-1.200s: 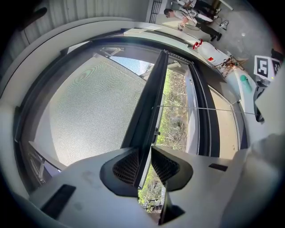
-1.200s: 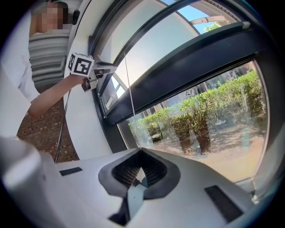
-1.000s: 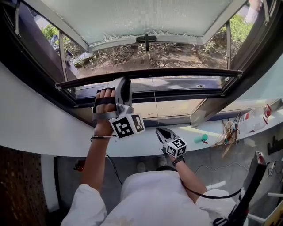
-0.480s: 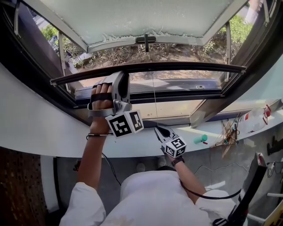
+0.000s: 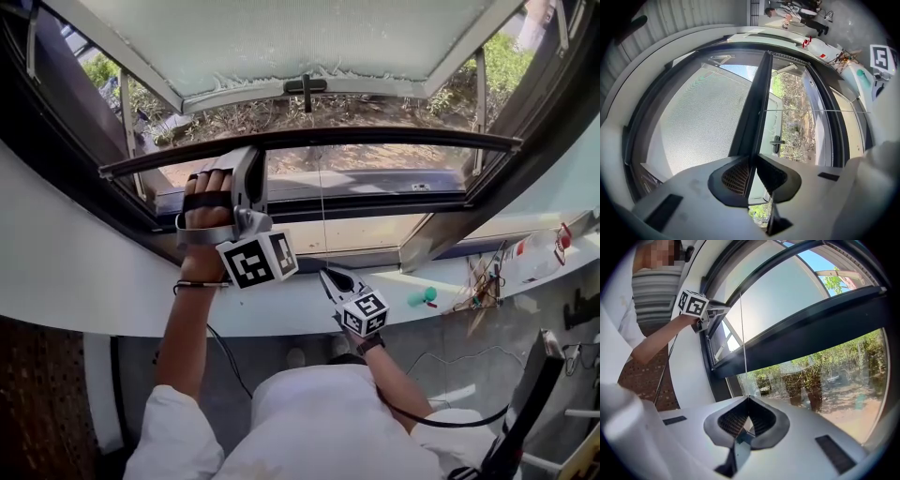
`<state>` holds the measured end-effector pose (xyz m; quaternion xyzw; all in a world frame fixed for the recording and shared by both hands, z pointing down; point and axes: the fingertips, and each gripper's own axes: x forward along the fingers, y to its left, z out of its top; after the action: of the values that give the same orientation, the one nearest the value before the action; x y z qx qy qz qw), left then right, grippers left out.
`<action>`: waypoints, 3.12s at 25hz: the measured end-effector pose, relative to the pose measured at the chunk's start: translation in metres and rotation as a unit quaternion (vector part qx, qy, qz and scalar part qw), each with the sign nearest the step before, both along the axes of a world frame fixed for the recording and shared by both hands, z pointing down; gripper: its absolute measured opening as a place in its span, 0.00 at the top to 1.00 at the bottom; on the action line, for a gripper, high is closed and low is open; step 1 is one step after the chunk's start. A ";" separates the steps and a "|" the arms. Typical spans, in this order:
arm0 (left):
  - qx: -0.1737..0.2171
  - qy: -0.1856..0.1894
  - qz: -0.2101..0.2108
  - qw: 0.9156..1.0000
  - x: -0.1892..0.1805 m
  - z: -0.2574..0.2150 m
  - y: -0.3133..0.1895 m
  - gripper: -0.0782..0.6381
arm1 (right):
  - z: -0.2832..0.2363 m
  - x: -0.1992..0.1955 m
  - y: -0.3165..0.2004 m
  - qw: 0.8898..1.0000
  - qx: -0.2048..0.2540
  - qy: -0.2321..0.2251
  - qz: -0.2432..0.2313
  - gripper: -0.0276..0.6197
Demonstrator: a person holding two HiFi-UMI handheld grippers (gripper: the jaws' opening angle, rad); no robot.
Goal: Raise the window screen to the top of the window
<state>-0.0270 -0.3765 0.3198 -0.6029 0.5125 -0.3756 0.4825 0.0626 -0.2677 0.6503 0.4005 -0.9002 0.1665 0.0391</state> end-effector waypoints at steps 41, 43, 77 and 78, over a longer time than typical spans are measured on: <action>0.027 0.021 0.006 0.999 -0.001 -0.072 0.000 0.83 | -0.074 -0.017 0.005 0.997 0.053 -0.057 -0.023 0.97; 0.030 0.021 0.007 0.999 -0.002 -0.076 0.001 0.83 | -0.079 -0.016 0.006 0.996 0.057 -0.058 -0.022 0.97; 0.079 -0.007 0.006 0.997 -0.001 -0.159 0.005 0.83 | -0.163 -0.029 -0.004 0.986 0.118 -0.118 -0.018 0.97; 0.081 -0.006 0.007 0.997 -0.002 -0.160 0.005 0.83 | -0.164 -0.029 -0.005 0.985 0.119 -0.119 -0.017 0.97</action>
<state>-0.0287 -0.3718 0.1593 -0.5628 0.5342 -0.3335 0.5354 0.0337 -0.2724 0.4863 0.3641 -0.9186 0.1037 -0.1138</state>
